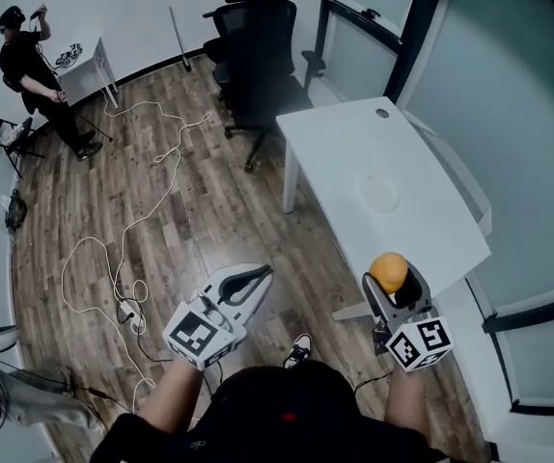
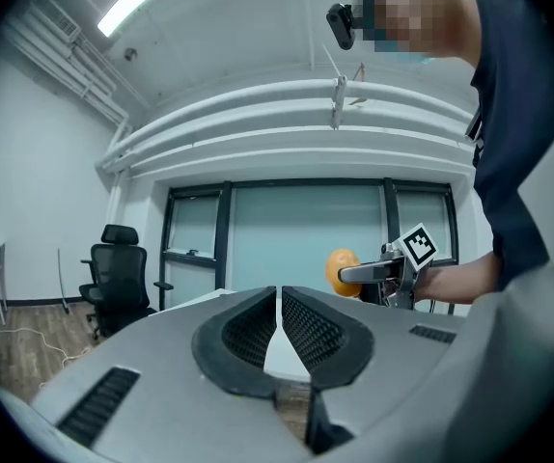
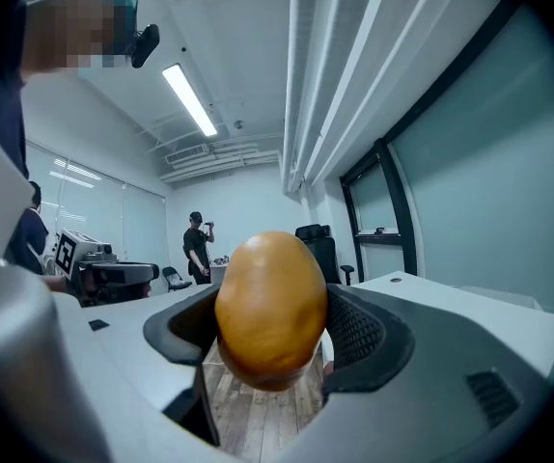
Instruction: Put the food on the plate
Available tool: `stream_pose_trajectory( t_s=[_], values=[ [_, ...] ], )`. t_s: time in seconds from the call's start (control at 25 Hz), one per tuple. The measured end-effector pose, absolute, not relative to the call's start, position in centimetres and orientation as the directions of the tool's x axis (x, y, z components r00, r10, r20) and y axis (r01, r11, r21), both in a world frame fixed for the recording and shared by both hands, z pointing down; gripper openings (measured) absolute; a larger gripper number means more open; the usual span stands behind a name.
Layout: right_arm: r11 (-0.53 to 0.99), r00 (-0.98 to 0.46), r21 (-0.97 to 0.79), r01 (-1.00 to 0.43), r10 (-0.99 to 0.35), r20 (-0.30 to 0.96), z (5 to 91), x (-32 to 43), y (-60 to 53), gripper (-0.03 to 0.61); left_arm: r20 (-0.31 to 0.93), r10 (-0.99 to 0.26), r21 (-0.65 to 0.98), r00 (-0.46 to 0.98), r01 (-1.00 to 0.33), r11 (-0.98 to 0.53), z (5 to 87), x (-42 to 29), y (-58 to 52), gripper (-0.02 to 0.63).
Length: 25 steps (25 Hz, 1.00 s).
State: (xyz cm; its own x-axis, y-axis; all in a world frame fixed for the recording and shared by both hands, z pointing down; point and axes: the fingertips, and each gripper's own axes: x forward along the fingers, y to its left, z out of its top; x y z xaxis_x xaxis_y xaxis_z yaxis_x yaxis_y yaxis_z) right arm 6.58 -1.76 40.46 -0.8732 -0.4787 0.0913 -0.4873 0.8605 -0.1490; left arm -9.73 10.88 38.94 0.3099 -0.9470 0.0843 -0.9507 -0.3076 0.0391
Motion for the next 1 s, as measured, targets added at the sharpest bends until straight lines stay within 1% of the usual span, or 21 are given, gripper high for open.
stream_pose_trajectory(
  t_s=[0.24, 0.52, 0.84, 1.0],
  values=[
    [0.869, -0.882, -0.148, -0.472, -0.467, 0.065, 40.7, 8.7, -9.5, 0.347, 0.092, -0.951, 0.048, 0.294, -0.956, -0.291, 39.4, -7.8, 3.3, 0.035],
    [0.835, -0.853, -0.184, -0.519, -0.52, 0.048, 42.3, 11.8, -15.0, 0.347, 0.137, -0.938, 0.047, 0.319, -0.948, -0.315, 40.1, -6.2, -2.8, 0.035],
    [0.739, -0.757, -0.172, -0.651, -0.648, 0.083, 43.5, 16.0, -19.8, 0.347, 0.128, -0.873, 0.066, 0.47, -0.882, -0.466, 41.4, -4.3, -11.1, 0.035],
    [0.693, -0.711, -0.16, -0.703, -0.693, 0.12, 44.2, 15.8, -23.2, 0.347, 0.132, -0.841, 0.093, 0.525, -0.851, -0.517, 42.3, -5.2, -16.9, 0.034]
  ],
)
